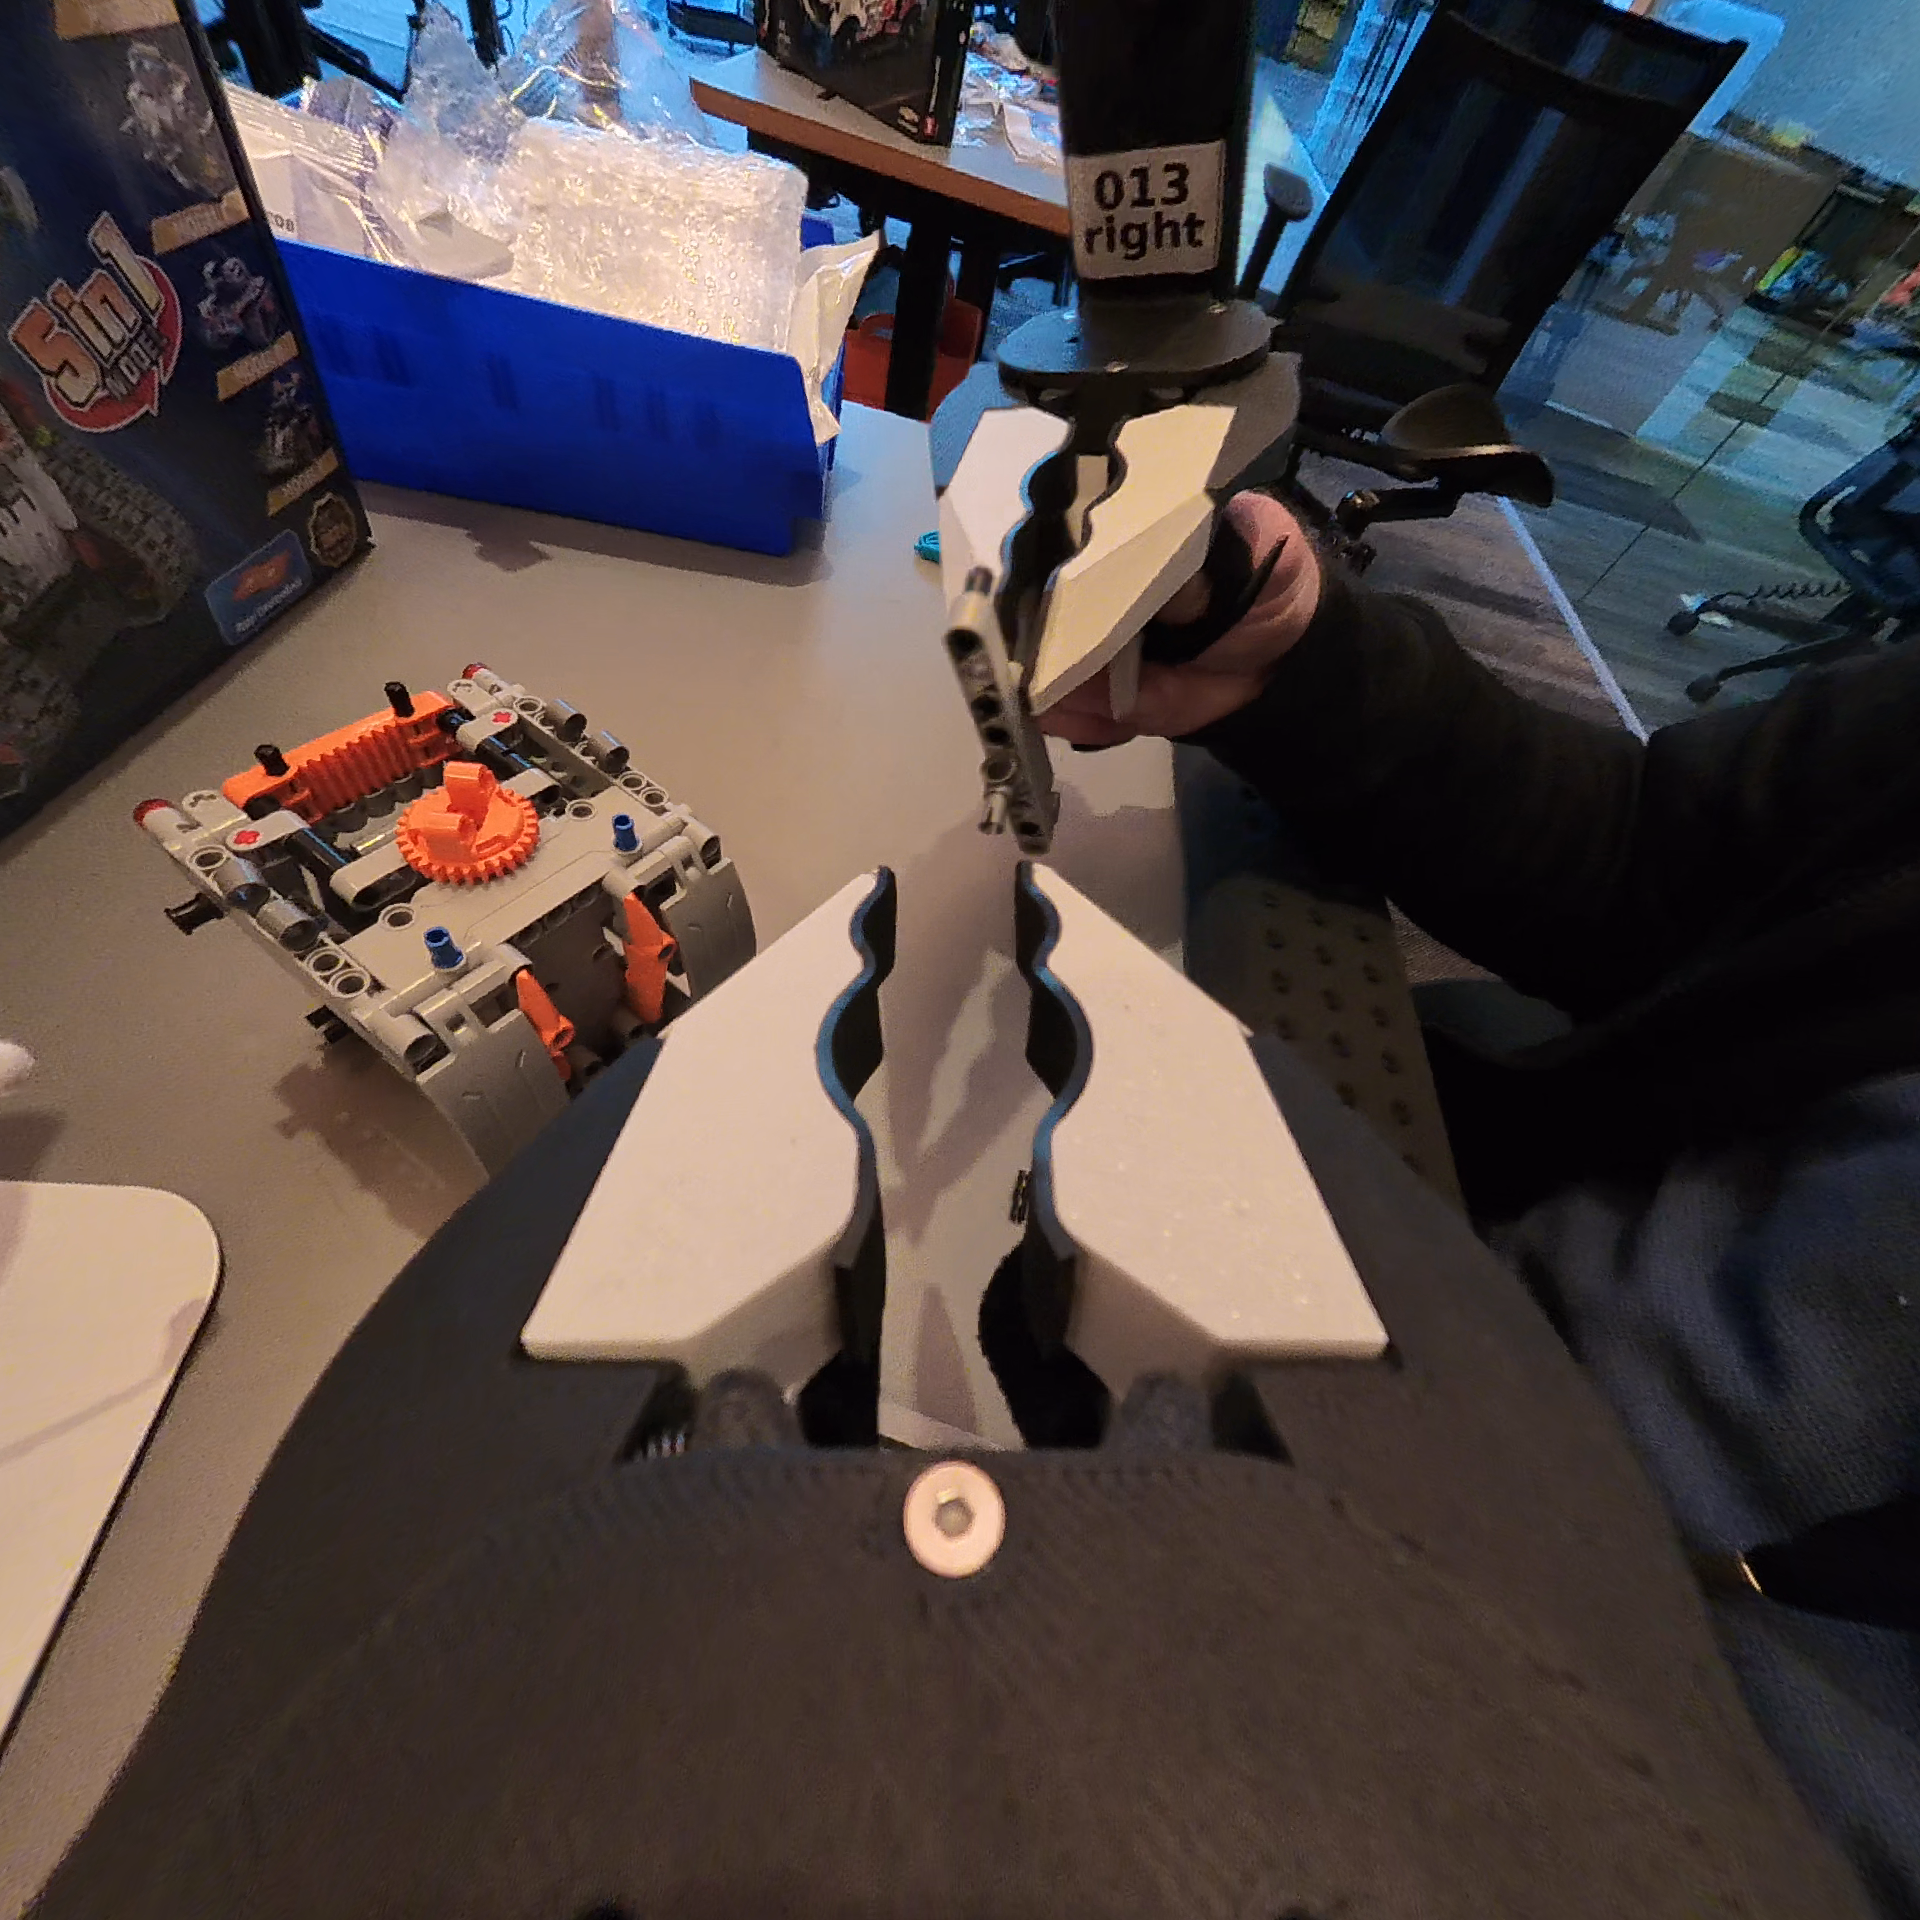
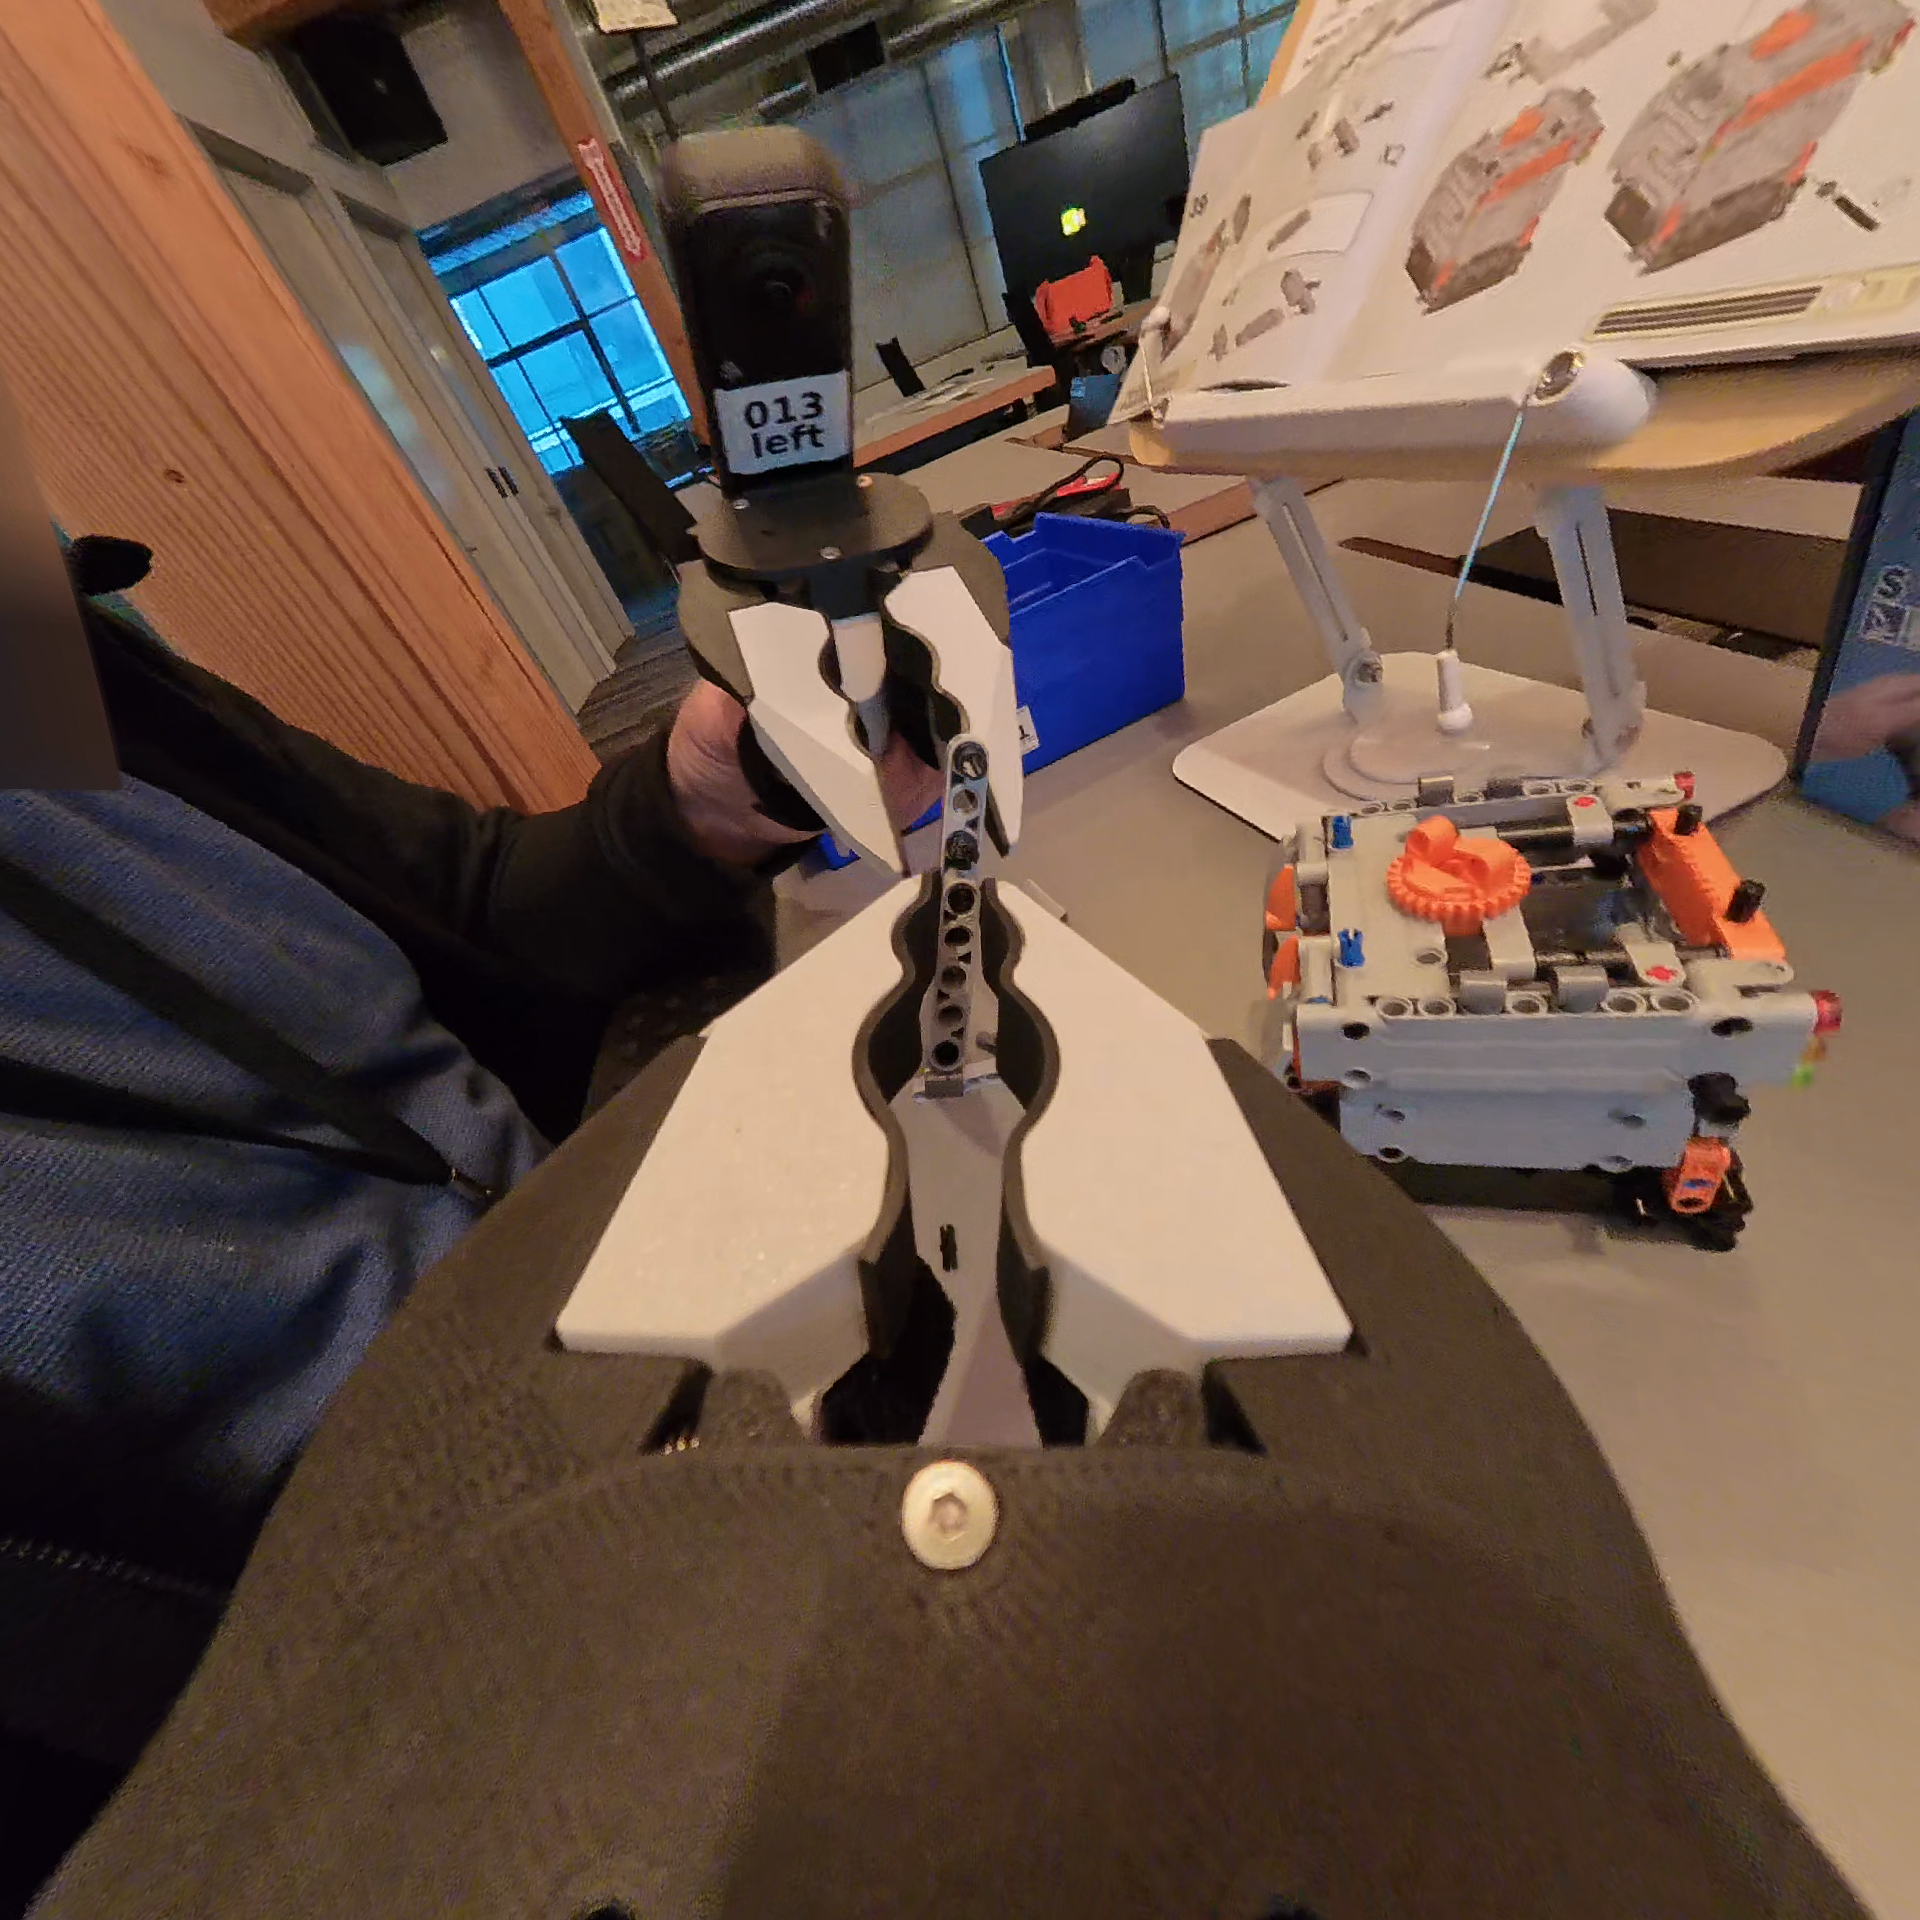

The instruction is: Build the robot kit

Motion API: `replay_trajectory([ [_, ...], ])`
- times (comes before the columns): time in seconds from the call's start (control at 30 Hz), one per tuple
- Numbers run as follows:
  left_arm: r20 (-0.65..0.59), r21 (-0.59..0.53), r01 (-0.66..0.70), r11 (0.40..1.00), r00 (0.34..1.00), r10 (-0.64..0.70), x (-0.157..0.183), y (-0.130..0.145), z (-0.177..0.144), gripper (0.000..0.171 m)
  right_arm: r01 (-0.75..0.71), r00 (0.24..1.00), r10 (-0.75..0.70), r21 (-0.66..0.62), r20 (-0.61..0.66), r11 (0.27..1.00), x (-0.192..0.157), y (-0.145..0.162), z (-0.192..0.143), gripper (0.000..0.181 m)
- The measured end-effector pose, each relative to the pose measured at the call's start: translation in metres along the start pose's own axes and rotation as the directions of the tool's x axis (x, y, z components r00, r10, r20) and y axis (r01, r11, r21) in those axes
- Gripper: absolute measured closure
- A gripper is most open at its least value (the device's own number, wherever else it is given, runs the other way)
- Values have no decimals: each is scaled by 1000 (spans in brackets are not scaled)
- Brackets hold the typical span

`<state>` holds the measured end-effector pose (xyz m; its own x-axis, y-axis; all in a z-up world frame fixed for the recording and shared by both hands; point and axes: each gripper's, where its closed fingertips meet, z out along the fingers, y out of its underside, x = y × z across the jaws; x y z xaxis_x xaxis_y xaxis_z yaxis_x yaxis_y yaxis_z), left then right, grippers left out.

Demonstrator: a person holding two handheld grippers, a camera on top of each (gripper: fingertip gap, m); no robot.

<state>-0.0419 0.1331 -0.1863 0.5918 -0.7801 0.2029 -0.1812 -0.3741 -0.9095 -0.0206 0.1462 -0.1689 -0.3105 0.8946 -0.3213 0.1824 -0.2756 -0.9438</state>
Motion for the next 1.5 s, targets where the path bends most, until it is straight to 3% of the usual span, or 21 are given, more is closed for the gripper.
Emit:
replay_trajectory([
  [0.2, 16, 44, -39, 998, 999, 38, 1, -7, -2, 135, -27, 1000, 27, 0, -3, 1000, 6, 7, 1, 177],
  [0.37, 46, 137, -94, 986, 995, 89, 1, -23, -12, 135, -71, 997, 71, 11, -4, 997, 14, 13, -6, 177],
  [0.47, -30, 203, -60, 977, 997, 68, 8, -32, -18, 119, -108, 994, 108, 42, 8, 993, 17, 11, -11, 177],
  [0.7, -70, 357, -16, 934, 997, 44, 8, -56, -40, 71, -162, 985, 154, 107, 76, 981, 14, 2, -17, 177],
  [0.87, -135, 427, 27, 904, 990, 34, 15, -66, -52, 63, -159, 985, 151, 107, 85, 981, 13, 2, -17, 177],
  [0.93, -163, 461, 30, 887, 985, 51, 20, -70, -58, 78, -154, 985, 145, 103, 89, 983, 12, 3, -16, 177],
  [1.0, -136, 473, 12, 881, 989, 59, 19, -70, -63, 121, -144, 986, 135, 97, 94, 985, 10, 3, -15, 177],
  [1.1, -137, 461, -14, 887, 987, 87, 25, -66, -64, 171, -132, 987, 122, 88, 105, 987, 7, 4, -13, 177],
  [1.33, -108, 450, -56, 892, 987, 116, 28, -63, -58, 171, -127, 987, 118, 79, 105, 989, 6, 6, -11, 177],
  [1.43, -97, 454, -32, 891, 992, 85, 21, -63, -57, 153, -121, 988, 113, 79, 102, 989, 6, 6, -11, 177],
  [1.5, -85, 452, -51, 890, 991, 100, 21, -63, -57, 160, -120, 988, 112, 77, 103, 990, 6, 6, -10, 177],
])
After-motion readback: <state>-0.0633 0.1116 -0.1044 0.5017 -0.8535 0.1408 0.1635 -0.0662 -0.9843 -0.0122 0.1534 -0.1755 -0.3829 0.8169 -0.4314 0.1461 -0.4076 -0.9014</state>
